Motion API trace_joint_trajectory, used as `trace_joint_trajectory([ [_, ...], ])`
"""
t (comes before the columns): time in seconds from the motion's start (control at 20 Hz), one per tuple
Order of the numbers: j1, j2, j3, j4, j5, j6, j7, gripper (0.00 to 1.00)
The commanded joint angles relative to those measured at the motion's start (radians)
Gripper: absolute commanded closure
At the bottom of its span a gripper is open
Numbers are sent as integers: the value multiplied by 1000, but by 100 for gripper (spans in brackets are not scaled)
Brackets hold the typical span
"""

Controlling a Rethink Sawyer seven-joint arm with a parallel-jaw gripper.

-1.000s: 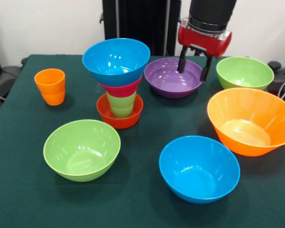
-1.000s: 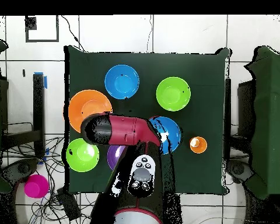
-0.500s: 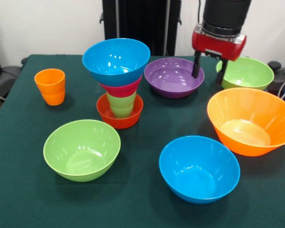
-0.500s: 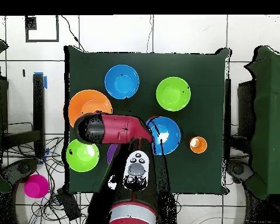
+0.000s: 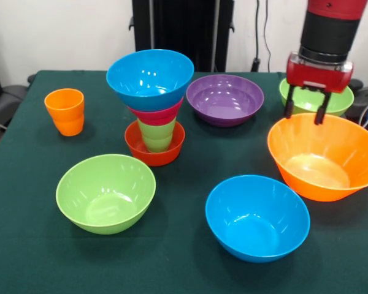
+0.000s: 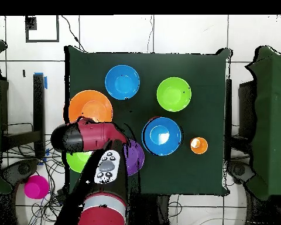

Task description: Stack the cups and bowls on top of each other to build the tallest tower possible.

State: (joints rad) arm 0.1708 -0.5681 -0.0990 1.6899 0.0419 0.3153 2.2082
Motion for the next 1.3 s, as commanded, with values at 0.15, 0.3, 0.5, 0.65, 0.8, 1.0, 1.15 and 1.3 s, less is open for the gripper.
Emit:
trace_joint_trajectory([
  [0.15, 44, 80, 21, 105, -59, -91, 101, 0],
  [0.3, 44, 56, -1, 149, -85, -95, 73, 0],
  [0.5, 56, -14, -21, 244, -84, -65, 84, 0],
  [0.65, 44, -80, -27, 298, -101, -49, 63, 0],
  [0.8, 16, -194, -22, 366, -101, 33, 31, 0],
  [1.0, -23, -273, -14, 422, -104, 94, -4, 0],
  [1.15, -49, -166, 33, 426, -98, -43, 40, 0],
  [1.3, -45, -78, 59, 402, -79, -139, 87, 0],
])
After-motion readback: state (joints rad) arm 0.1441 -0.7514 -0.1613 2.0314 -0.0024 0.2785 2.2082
